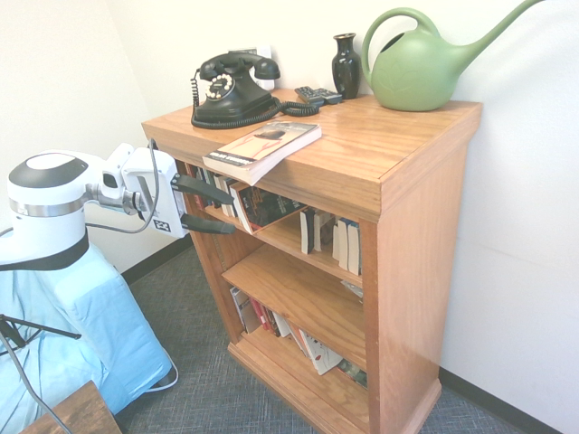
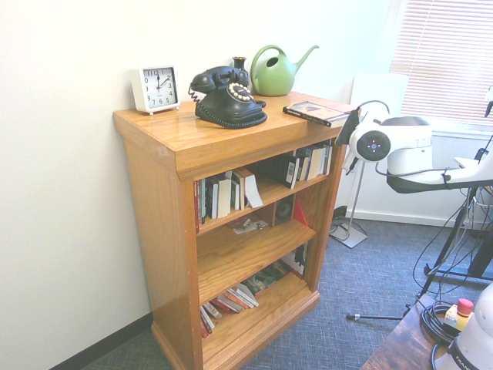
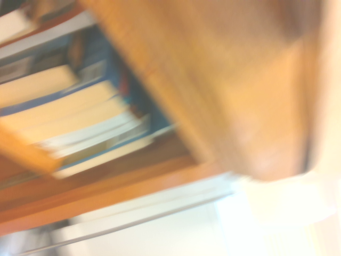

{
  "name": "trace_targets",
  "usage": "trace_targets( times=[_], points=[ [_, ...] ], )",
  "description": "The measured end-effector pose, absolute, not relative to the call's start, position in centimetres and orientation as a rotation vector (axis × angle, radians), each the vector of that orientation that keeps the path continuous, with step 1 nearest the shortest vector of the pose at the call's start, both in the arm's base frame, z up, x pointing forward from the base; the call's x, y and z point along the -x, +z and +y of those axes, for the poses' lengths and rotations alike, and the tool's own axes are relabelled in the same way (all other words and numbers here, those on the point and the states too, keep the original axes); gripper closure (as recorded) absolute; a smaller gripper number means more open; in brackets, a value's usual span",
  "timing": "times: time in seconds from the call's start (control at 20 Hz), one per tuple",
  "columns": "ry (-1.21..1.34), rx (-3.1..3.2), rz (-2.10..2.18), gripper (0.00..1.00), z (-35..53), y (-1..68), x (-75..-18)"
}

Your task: Organize the shelf

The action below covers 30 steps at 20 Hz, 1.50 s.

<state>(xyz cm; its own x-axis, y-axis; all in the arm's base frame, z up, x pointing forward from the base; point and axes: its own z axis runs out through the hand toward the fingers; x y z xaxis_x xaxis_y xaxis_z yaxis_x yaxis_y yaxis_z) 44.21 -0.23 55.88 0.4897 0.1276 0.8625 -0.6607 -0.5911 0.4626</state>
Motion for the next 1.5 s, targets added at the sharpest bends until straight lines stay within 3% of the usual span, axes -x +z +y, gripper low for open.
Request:
trace_targets(
  times=[0.45,1.0,1.05,1.5],
  points=[
    [1.310,-1.803,-0.170,0.00,1.8,56.6,-44.8],
    [1.378,-1.809,-0.068,0.00,2.0,57.6,-49.6],
    [1.377,-1.809,-0.068,1.00,2.0,57.6,-49.8],
    [1.366,-1.805,-0.046,1.00,2.0,56.9,-50.6]
  ],
)
